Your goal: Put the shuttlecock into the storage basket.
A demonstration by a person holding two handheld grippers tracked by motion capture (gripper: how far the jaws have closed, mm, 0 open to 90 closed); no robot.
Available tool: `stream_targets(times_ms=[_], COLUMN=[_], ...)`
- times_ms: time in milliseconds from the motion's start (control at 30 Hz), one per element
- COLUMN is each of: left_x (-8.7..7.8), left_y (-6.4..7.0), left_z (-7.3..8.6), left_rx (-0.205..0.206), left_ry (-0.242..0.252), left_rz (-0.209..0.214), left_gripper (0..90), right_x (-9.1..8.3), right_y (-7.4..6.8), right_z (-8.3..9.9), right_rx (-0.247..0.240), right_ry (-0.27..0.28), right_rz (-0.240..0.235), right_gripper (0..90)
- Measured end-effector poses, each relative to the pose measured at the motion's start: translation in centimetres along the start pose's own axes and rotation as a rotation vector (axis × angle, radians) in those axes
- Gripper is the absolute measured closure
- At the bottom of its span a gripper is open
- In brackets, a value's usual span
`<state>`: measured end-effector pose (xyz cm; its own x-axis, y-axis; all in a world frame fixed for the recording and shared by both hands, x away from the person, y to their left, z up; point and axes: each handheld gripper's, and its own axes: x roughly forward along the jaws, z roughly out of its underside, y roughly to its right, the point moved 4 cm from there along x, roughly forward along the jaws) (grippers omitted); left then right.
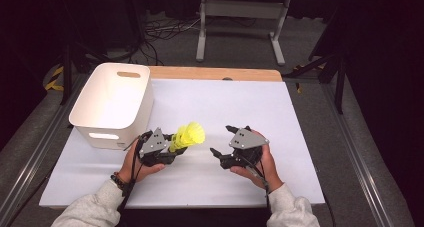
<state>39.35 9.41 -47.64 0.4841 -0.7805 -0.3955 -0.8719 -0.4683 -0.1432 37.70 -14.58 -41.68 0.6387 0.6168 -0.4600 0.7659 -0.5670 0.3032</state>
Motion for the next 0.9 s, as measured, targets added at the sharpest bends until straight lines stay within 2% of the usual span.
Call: stream_targets(times_ms=[100, 167, 367, 633, 800, 900], left_x=[-0.1, -0.2, -0.3, -0.4, -0.5, -0.5], left_y=[0.1, 0.1, 0.2, 0.2, 0.3, 0.2], left_z=[-0.1, -0.1, -0.1, -0.2, -0.2, -0.2], left_rx=[-0.003, 0.01, 0.003, 0.016, 0.009, 0.008], left_ry=[0.004, 0.003, 0.004, 0.002, 0.008, 0.011], left_rz=[0.001, -0.005, -0.003, -0.008, -0.007, -0.009], left_gripper=[51.3, 51.4, 51.6, 51.6, 51.6, 51.6], right_x=[-0.1, -0.1, -0.4, -1.1, -1.6, -2.2], right_y=[-0.1, -0.1, -0.2, 0.0, 0.1, 0.1], right_z=[0.4, 0.9, 1.9, 3.3, 4.1, 4.9], right_rx=[-0.004, -0.014, -0.029, -0.005, 0.012, 0.004], right_ry=[-0.001, -0.011, -0.014, 0.0, 0.003, 0.002], right_rz=[0.003, 0.009, 0.026, 0.051, 0.067, 0.077], right_gripper=[17.0, 15.9, 14.2, 9.4, 9.5, 10.0])
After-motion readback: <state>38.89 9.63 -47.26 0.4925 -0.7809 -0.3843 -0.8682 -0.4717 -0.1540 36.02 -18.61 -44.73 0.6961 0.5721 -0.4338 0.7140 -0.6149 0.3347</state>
